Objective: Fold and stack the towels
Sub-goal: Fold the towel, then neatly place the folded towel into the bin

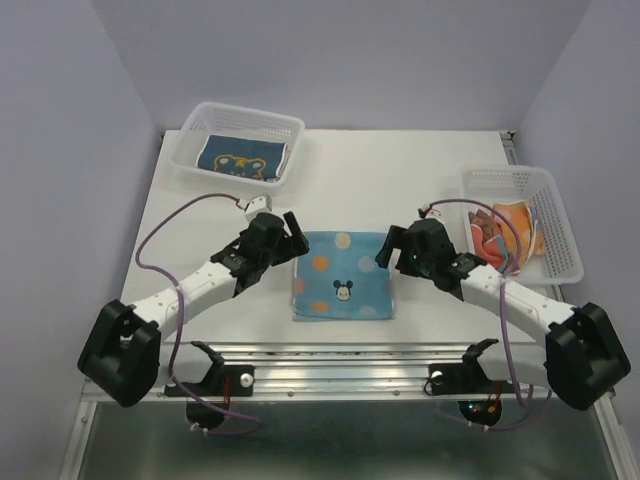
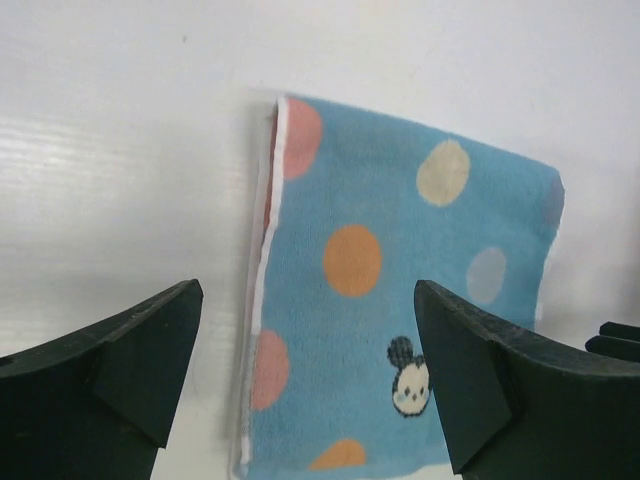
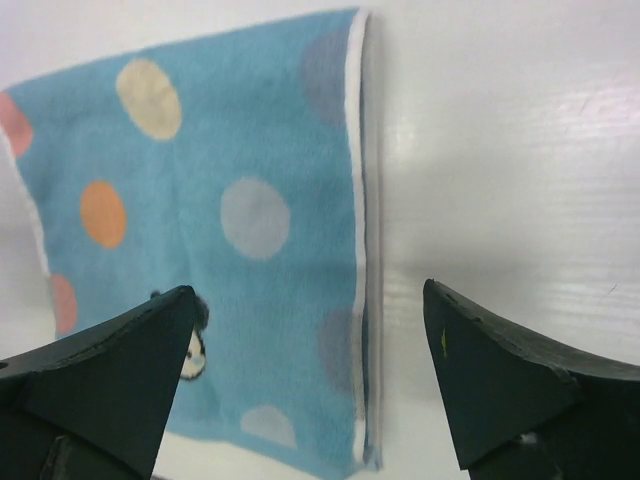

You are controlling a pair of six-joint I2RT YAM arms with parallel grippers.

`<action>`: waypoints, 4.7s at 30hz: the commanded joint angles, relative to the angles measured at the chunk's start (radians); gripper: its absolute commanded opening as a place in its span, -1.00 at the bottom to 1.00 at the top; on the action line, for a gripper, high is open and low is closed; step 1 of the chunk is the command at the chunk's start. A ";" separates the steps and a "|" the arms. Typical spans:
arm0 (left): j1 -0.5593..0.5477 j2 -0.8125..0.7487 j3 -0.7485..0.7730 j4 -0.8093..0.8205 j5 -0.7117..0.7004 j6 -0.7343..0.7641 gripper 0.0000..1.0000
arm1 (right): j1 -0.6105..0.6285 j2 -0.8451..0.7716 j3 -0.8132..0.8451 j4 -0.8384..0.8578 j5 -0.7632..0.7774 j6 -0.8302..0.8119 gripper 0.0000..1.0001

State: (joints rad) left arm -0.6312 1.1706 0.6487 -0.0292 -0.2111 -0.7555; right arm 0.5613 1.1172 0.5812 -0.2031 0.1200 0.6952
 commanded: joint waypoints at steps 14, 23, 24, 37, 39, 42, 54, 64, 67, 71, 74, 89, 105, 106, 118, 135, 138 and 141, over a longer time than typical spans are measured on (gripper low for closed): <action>0.179 0.471 0.270 0.204 0.207 0.202 0.32 | -0.192 0.515 0.365 0.116 -0.054 -0.134 0.08; 0.205 0.624 0.355 0.199 0.286 0.209 -0.45 | -0.218 0.639 0.427 0.149 -0.114 -0.141 -0.10; 0.208 0.632 0.355 0.199 0.289 0.211 -0.59 | -0.219 0.657 0.430 0.152 -0.153 -0.143 -0.20; 0.209 0.465 0.204 0.337 0.366 0.180 -1.00 | -0.221 0.526 0.333 0.194 -0.255 -0.157 -0.95; 0.209 0.431 0.177 0.354 0.383 0.170 -1.00 | -0.221 0.468 0.307 0.221 -0.286 -0.152 -0.99; 0.206 0.353 0.097 0.379 0.412 0.150 -1.00 | -0.221 0.394 0.243 0.232 -0.318 -0.140 -0.99; 0.140 -0.044 -0.213 0.393 0.377 0.042 -1.00 | -0.204 0.064 -0.049 0.237 -0.420 -0.039 -0.99; 0.070 -0.275 -0.408 0.347 0.362 -0.045 -1.00 | -0.186 -0.172 -0.205 0.160 -0.508 0.020 -0.99; 0.059 -0.310 -0.446 0.338 0.390 -0.059 -1.00 | -0.182 -0.227 -0.231 0.108 -0.545 0.032 -0.99; 0.039 -0.336 -0.480 0.321 0.420 -0.088 -1.00 | -0.179 -0.296 -0.297 0.079 -0.588 0.070 -0.98; 0.027 -0.353 -0.480 0.273 0.423 -0.105 -1.00 | -0.178 -0.316 -0.328 0.065 -0.629 0.087 -0.98; 0.019 -0.400 -0.462 0.086 0.418 -0.119 -0.67 | -0.176 -0.410 -0.445 0.002 -0.732 0.109 -0.67; 0.019 -0.310 -0.313 0.020 0.346 -0.024 0.73 | -0.178 -0.602 -0.321 -0.263 -0.660 0.046 1.00; 0.019 -0.266 -0.298 0.025 0.351 -0.012 0.74 | -0.176 -0.584 -0.314 -0.263 -0.628 0.043 1.00; -0.094 0.110 -0.161 0.042 0.317 0.059 0.35 | -0.176 -0.438 -0.264 -0.188 -0.591 0.001 1.00; -0.255 0.409 0.189 -0.181 -0.105 0.102 -1.00 | -0.176 -0.421 -0.254 -0.091 -0.444 -0.053 1.00; -0.254 0.457 0.336 -0.215 -0.235 0.200 -1.00 | -0.176 -0.479 -0.262 -0.044 -0.355 -0.031 1.00; -0.249 0.526 0.486 -0.233 -0.333 0.277 -1.00 | -0.175 -0.555 -0.270 -0.019 -0.246 -0.017 1.00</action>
State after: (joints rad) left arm -0.8886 1.6661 0.9833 -0.2085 -0.3225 -0.6067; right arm 0.3801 0.6373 0.2745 -0.3290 -0.2882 0.6666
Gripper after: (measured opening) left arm 0.057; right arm 0.999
